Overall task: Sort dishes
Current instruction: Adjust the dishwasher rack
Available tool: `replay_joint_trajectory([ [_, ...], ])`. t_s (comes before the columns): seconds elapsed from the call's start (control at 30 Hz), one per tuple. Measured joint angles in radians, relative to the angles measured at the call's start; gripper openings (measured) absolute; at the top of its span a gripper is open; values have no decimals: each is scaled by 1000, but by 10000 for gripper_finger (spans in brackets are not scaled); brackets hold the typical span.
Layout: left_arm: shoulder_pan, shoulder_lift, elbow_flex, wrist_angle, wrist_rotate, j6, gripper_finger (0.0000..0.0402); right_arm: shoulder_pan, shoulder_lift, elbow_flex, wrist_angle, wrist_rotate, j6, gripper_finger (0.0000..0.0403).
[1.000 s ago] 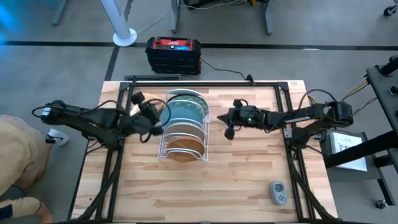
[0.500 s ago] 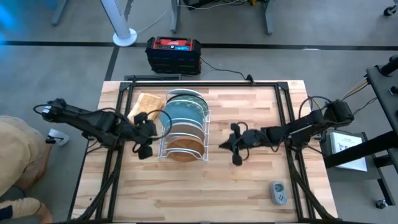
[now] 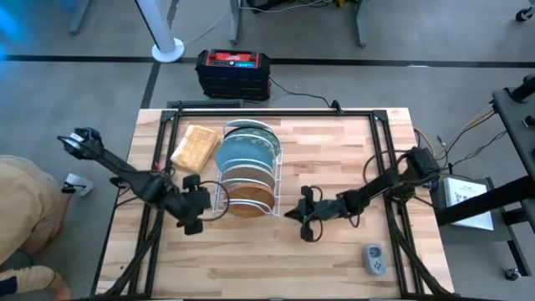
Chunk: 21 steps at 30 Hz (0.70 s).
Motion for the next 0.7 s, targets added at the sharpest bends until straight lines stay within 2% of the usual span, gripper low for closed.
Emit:
replay_joint_trajectory([
  [0.17, -81, 0, -62, -6, -99, -139, 0, 20, 88, 49, 29, 35, 23, 0],
  [0.3, -97, 14, -102, 1, -160, -225, 0, 22, 130, 68, 51, 62, 44, 0],
  [0.5, -97, 57, -156, 67, -222, -234, 0, 36, 178, 106, 58, 95, 48, 0],
  [0.7, -97, 85, -199, 117, -242, -234, 0, 47, 206, 131, 58, 123, 50, 0],
])
